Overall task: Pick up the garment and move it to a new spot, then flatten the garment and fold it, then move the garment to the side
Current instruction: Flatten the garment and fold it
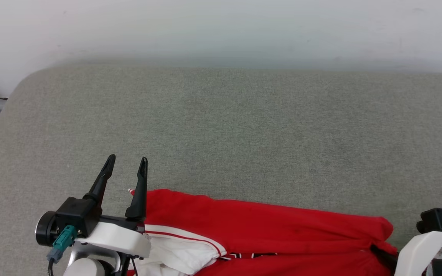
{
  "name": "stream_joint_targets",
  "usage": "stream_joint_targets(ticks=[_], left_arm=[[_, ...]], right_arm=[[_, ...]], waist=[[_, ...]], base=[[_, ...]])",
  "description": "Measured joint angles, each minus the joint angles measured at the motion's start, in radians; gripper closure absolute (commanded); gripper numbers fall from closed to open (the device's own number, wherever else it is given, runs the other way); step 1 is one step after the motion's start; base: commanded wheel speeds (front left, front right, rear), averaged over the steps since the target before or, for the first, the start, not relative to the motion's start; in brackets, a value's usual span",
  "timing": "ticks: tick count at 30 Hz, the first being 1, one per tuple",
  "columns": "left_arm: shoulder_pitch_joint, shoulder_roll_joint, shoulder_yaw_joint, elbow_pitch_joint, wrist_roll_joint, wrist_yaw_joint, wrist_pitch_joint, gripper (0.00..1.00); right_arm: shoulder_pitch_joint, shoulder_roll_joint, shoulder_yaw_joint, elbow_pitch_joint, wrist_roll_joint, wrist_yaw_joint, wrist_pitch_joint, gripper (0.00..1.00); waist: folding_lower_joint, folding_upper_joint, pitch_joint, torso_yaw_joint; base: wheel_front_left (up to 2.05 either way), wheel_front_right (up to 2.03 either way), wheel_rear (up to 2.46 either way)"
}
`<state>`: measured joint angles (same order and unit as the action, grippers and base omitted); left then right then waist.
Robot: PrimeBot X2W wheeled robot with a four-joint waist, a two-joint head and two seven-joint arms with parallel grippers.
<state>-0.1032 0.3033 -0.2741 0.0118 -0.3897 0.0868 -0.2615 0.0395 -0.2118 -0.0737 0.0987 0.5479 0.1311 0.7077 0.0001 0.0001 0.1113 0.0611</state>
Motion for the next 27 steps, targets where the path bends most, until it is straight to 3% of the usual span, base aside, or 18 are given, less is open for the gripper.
stream_joint_targets(ticks=[14,18,23,27], left_arm=[[0.038,0.012,0.007,0.003,-0.003,0.02,0.009,0.0],[0.039,0.016,0.004,0.001,-0.009,0.02,0.013,0.0],[0.042,0.019,-0.007,0.001,-0.011,0.019,0.022,0.0],[0.048,0.02,-0.012,0.001,-0.015,0.019,0.03,0.0]], right_arm=[[-0.01,-0.069,-0.23,-0.004,-0.015,0.0,0.057,1.0],[-0.022,-0.012,-0.248,-0.002,0.096,0.0,0.143,1.0],[-0.034,0.115,-0.245,-0.022,0.36,0.0,0.323,1.0],[-0.03,0.155,-0.23,-0.028,0.569,0.0,0.427,1.0]], waist=[[0.0,0.0,-0.048,-0.088],[0.0,0.0,-0.054,-0.093],[0.0,0.0,-0.067,-0.086],[0.0,-0.0001,-0.081,-0.073]], base=[[0.0,0.0,0.0],[0.0,0.0,0.0],[0.0,0.0,0.0],[0.0,0.0,0.0]])
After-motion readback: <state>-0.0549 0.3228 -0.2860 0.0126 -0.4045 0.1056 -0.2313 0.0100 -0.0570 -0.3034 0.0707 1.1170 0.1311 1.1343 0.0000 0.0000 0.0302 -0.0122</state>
